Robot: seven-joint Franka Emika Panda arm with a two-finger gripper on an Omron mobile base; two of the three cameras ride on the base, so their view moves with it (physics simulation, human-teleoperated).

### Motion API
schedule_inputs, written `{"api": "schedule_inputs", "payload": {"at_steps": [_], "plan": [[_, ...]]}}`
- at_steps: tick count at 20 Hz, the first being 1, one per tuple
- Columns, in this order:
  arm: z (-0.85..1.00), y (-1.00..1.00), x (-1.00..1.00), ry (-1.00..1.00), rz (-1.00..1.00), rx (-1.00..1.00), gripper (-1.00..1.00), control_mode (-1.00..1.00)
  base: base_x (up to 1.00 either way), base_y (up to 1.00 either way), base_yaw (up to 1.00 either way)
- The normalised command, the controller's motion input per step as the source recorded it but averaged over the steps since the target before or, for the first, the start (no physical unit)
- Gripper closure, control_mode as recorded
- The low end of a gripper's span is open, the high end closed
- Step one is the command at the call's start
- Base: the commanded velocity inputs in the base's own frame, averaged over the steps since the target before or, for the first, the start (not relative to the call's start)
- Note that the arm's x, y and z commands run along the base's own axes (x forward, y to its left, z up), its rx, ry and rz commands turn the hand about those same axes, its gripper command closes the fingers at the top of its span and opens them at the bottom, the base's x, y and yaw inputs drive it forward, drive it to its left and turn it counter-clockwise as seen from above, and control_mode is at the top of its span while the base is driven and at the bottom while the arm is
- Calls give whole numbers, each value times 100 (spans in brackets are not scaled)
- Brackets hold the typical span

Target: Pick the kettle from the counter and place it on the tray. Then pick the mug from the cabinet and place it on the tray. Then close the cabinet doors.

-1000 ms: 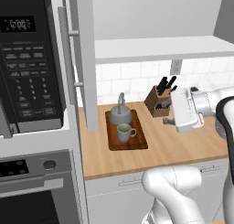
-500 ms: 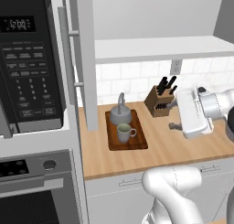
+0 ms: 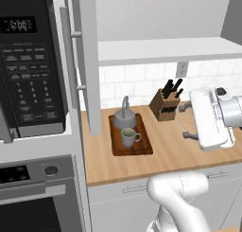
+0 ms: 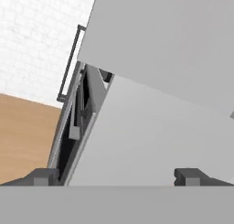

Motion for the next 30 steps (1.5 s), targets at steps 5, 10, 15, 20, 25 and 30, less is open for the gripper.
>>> {"api": "schedule_inputs", "payload": {"at_steps": [5,10,15,20,25,30], "plan": [[29,15,-32,-35,9,-3,-100,-100,0,0,0],[28,23,-13,-13,5,-6,-100,-100,0,0,0],[29,18,-21,-9,4,-4,-100,-100,0,0,0],[10,-40,-20,-10,-19,-27,-100,-100,0,0,0],[17,-58,-18,0,-47,-30,-100,-100,0,0,0],[30,-60,-18,0,-49,-7,-100,-100,0,0,0]]}}
